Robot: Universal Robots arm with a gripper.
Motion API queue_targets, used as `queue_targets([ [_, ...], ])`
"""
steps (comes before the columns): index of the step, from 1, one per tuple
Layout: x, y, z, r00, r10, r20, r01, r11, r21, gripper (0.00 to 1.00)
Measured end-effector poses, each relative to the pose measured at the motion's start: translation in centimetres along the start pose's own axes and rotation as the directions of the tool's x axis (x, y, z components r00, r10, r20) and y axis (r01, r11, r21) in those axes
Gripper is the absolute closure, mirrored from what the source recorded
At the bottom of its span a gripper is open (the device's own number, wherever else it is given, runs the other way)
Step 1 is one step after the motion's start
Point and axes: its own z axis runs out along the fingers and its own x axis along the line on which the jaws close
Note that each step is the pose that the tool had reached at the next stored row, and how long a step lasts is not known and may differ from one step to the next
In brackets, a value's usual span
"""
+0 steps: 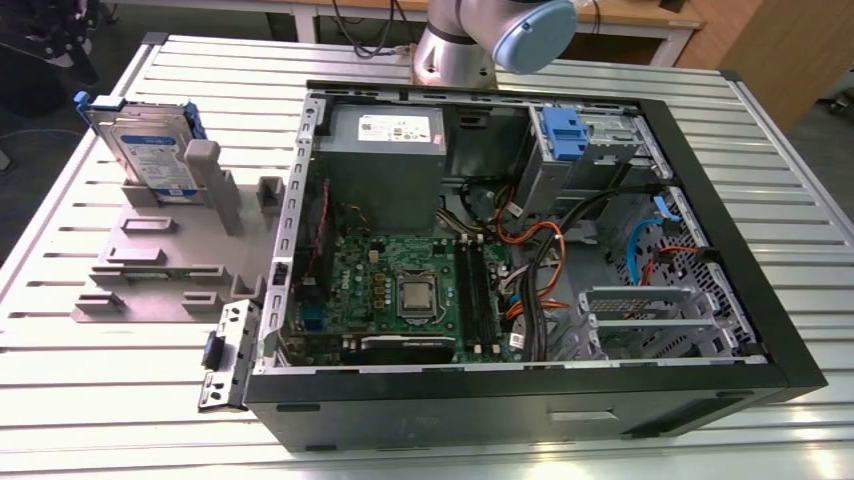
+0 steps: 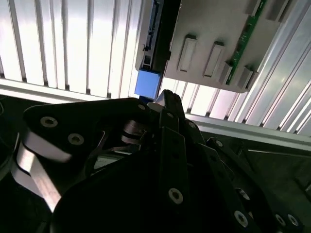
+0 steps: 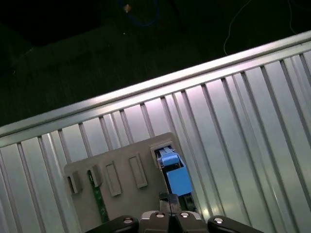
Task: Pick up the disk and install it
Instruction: 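Pick up the disk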
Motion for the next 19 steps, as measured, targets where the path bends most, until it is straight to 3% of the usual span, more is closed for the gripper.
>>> queue_targets([
  [4,0.00,0.00,0.02,0.9979,-0.064,-0.0024,0.064,0.9979,-0.0012,0.89],
  [10,0.00,0.00,0.03,0.9902,-0.139,-0.0049,0.139,0.9902,-0.0023,0.89],
  [15,0.00,0.02,0.02,0.9845,-0.176,-0.0060,0.175,0.9845,-0.0024,0.89],
  [19,0.01,0.03,0.03,0.9842,-0.177,-0.0061,0.177,0.9842,-0.0024,0.89],
])
